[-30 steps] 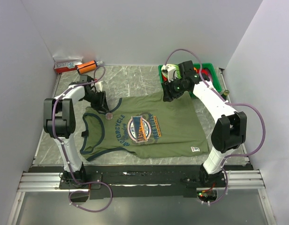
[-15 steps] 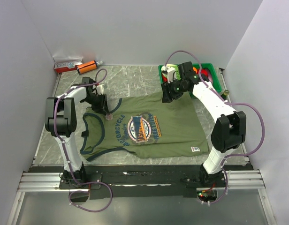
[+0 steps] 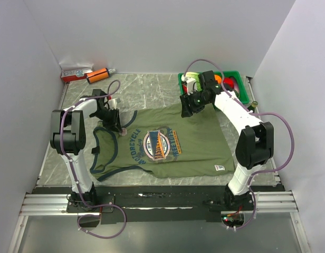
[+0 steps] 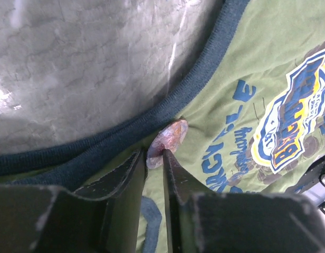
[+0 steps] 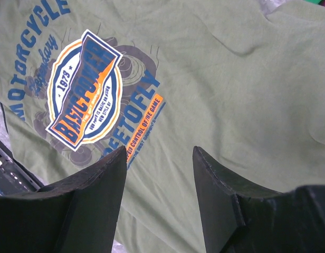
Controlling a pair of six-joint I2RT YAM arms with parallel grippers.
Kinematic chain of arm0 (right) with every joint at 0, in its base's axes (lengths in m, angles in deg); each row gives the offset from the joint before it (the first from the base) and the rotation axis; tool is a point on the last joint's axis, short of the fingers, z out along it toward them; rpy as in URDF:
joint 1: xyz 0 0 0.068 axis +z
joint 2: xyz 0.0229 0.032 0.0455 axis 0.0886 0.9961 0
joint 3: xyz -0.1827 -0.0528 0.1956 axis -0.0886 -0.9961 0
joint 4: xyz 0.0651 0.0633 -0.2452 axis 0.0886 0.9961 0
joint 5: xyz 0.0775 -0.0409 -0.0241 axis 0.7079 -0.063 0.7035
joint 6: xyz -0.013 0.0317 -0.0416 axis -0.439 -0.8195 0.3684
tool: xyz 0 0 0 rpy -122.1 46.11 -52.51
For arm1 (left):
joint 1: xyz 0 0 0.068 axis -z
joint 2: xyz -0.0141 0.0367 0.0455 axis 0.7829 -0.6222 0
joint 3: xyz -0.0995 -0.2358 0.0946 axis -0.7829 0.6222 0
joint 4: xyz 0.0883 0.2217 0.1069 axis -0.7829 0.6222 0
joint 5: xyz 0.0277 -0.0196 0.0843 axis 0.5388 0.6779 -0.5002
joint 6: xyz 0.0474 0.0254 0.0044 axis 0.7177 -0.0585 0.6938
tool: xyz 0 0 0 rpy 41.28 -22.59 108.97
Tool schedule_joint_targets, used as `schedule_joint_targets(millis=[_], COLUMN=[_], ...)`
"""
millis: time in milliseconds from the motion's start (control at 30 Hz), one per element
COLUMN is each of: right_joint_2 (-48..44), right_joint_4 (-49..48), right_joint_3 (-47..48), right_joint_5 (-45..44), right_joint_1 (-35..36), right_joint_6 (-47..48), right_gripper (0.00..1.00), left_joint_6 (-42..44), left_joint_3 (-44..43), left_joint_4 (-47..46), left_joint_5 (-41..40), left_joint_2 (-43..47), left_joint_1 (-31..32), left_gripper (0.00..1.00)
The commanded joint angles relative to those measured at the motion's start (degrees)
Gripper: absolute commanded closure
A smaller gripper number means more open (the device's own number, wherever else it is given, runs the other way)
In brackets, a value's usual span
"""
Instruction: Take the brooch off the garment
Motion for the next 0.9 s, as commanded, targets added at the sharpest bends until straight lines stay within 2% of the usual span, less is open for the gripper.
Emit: schedule_joint_targets(millis=[0, 200, 433, 700, 867], right_joint_2=[0.7, 1.2, 1.8, 1.6, 2.0], right_joint_4=[-0.9, -0.7, -0.5, -0.6, -0.7], right_joint_3=[1.6, 1.6, 1.8, 1.3, 1.5], right_joint_5=[-0.6, -0.8, -0.9, -0.4, 0.0], right_joint_1=[1.1, 2.1, 2.3, 2.3, 2.3], right_joint_6=[0.1, 0.4, 0.6, 0.6, 0.5], right_gripper=[0.4, 0.39, 0.39, 0.39, 0.38], left_joint_6=[0.2, 3.0, 2.0, 1.2, 1.2], left_joint_3=[-1.9, -2.8, -3.0, -3.9, -3.9], left_joint_4=[1.5, 2.1, 1.7, 1.3, 0.6], left_joint_5=[1.9, 0.5, -0.1, -3.1, -5.2], left_joint_2=[2.1, 2.8, 2.5, 3.0, 4.2], left_joint_1=[0.2, 0.7, 1.4, 2.3, 3.2], left_gripper=[0.77, 0.77, 0.72, 0.73, 0.7])
